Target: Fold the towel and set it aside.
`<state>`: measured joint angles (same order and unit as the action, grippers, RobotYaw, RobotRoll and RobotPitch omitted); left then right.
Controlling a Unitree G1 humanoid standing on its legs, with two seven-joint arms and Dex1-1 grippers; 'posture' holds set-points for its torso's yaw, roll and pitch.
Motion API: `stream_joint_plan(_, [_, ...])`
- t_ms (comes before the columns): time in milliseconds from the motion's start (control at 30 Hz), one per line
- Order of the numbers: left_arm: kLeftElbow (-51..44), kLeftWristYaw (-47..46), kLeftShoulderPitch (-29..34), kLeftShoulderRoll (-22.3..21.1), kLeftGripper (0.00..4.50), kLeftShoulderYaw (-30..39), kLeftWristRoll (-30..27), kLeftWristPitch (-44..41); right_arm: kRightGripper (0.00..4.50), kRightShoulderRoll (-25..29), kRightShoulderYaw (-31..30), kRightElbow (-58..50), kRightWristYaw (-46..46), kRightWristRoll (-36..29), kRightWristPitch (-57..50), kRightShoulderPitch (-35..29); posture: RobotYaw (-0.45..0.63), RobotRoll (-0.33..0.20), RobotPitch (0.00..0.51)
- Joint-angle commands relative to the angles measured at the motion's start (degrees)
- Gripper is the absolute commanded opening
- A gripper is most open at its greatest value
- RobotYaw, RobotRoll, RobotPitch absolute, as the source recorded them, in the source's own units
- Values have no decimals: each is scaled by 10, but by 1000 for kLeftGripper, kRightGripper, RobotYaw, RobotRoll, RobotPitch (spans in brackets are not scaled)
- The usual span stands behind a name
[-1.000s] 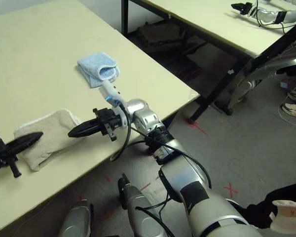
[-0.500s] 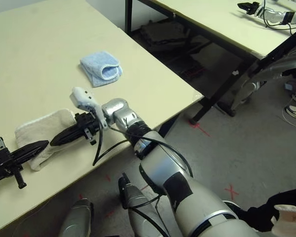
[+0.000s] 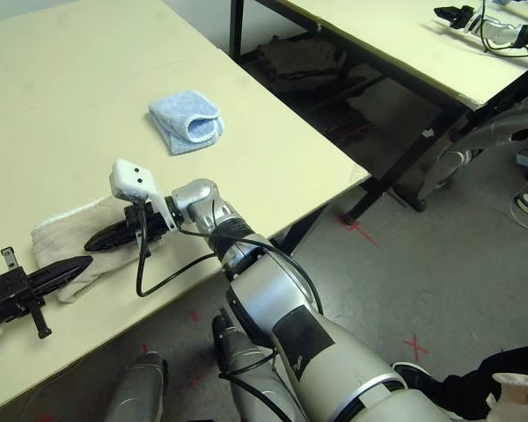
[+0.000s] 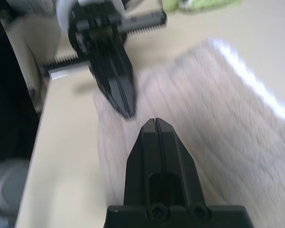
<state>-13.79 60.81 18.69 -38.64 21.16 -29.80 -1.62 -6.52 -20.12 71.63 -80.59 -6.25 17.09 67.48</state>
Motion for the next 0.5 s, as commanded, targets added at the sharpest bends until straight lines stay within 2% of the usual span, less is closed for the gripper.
stream_joint_plan(33, [21,11,30,-3,0,17,6,17,38,17,10,11,-14,32,8,-7,32,0,237])
stream_joint_plan(167, [18,13,59,-4,0,54,-13,19,38,41,36,14,-29,40,3,5,34,0,235])
stream_joint_plan(367, [-28,11,92,-17,0,111,-57,-11,38,56,104,6,-85,6,-34,51,37,0,235])
stream_joint_plan(500, [-82,-5,79,-40,0,141,-101,-55,38,44,145,-3,-105,-15,-57,88,38,0,237])
